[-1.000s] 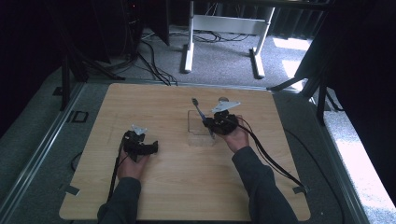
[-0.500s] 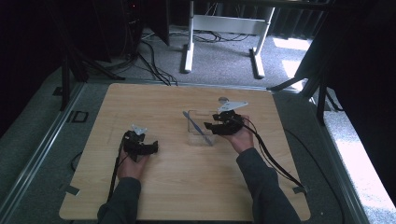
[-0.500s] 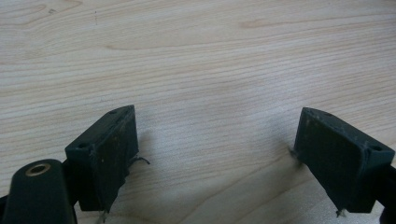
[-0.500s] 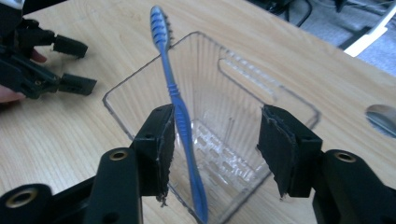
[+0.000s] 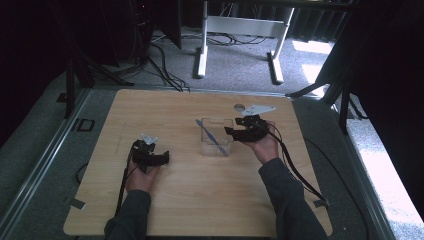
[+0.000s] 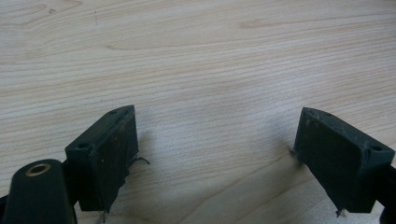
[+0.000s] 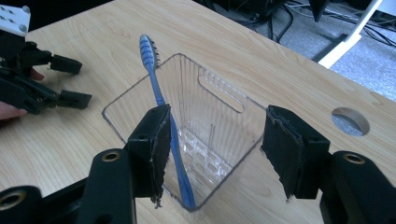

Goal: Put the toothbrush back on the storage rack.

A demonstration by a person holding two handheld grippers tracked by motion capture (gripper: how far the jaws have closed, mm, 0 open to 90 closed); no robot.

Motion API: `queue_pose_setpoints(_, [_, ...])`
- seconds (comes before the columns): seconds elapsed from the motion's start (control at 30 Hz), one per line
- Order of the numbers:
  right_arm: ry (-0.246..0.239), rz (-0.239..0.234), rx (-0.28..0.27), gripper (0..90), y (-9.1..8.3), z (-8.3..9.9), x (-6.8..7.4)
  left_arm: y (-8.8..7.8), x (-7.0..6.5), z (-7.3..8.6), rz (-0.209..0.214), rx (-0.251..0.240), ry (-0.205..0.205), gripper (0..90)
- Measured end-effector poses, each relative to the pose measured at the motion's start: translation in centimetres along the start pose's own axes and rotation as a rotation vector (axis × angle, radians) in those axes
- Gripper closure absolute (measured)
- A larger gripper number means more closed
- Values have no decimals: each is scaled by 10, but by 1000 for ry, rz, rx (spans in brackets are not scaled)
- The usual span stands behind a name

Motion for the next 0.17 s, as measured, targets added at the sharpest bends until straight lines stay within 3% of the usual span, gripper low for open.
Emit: queue_pose_setpoints(0.17, [-7,-5,3,411,-6,1,0,0,0,0,0,0,0,139])
Point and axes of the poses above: each handheld gripper's, and its own axes: y roughly forward along the jaws, z roughly out of its underside, x roughly to its left, the point moved 6 cm from there along y, roughly forward along the jaws, and after that the axes turned 12 degrees about z, right-handed, at the moved point
